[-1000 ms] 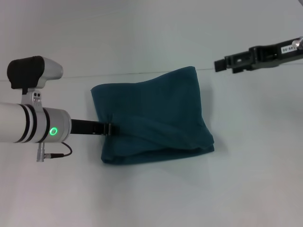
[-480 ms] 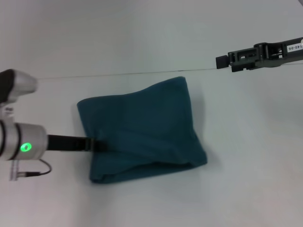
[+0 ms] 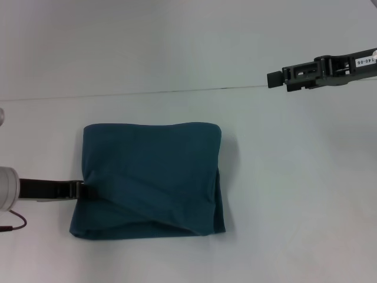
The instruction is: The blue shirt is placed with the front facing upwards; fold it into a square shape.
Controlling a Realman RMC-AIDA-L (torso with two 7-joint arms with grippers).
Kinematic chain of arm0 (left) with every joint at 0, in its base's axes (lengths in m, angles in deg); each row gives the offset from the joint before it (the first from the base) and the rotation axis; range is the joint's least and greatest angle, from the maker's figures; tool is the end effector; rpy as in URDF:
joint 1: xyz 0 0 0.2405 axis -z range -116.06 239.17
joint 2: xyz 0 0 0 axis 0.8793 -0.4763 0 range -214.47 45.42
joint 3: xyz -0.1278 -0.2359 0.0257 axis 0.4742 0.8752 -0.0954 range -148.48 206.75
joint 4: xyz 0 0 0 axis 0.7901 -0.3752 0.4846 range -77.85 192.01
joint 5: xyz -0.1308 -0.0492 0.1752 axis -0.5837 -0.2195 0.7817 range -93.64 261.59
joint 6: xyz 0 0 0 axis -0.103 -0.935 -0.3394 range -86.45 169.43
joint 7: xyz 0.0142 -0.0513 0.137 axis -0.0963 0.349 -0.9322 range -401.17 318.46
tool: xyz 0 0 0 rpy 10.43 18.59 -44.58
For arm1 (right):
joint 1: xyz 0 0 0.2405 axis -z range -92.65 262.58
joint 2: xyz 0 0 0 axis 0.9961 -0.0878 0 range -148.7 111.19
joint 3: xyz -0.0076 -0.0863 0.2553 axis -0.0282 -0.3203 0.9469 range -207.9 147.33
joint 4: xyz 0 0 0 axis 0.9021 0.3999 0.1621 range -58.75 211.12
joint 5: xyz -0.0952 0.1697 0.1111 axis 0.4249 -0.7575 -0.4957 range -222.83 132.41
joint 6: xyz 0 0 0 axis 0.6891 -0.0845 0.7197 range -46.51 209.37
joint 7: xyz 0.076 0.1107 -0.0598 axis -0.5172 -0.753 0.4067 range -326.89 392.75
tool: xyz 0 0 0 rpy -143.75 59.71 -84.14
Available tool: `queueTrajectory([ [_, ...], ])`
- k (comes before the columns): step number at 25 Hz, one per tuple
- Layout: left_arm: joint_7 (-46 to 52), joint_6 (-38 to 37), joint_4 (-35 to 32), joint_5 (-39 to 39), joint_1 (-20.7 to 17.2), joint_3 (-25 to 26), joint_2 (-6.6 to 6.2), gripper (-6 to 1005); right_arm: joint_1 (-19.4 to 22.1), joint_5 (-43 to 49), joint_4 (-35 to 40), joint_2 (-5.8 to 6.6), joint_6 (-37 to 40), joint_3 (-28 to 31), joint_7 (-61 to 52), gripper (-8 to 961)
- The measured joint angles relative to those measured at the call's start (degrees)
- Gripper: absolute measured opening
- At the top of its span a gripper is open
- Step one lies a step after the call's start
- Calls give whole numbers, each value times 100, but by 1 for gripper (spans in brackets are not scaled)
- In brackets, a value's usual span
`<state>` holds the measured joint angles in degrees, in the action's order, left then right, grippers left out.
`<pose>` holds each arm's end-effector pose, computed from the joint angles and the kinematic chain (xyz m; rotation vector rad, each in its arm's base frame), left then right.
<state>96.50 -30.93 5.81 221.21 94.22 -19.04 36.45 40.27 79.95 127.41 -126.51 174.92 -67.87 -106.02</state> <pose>-0.2923 0.3912 -0.0038 -2.2384 -1.5551 -0.1995 0.2061 0.4361 0.1140 -2.4732 1.4091 0.5162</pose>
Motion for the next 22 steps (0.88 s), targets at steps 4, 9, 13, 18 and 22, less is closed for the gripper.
queueTrajectory([
  [4, 112, -121, 9, 45, 29, 3, 0, 70, -17, -1, -2, -8, 18, -4, 0, 882],
  [9, 532, -286, -384, 353, -53, 25, -8, 99, -9, -1, -6, -9, 27, 7, 0, 883],
  [13, 695, -378, -958, 410, -291, 232, 17, 171, 4, -1, -27, 2, 25, 24, 0, 884],
  [18, 906, -913, -889, -647, -432, 1230, 25, 261, 6, -1, -41, 13, 27, 32, 0, 882],
  [22, 912, -1189, 265, -1421, -288, 1463, -134, 528, 6, 0, -48, 12, 1, 20, 26, 883],
])
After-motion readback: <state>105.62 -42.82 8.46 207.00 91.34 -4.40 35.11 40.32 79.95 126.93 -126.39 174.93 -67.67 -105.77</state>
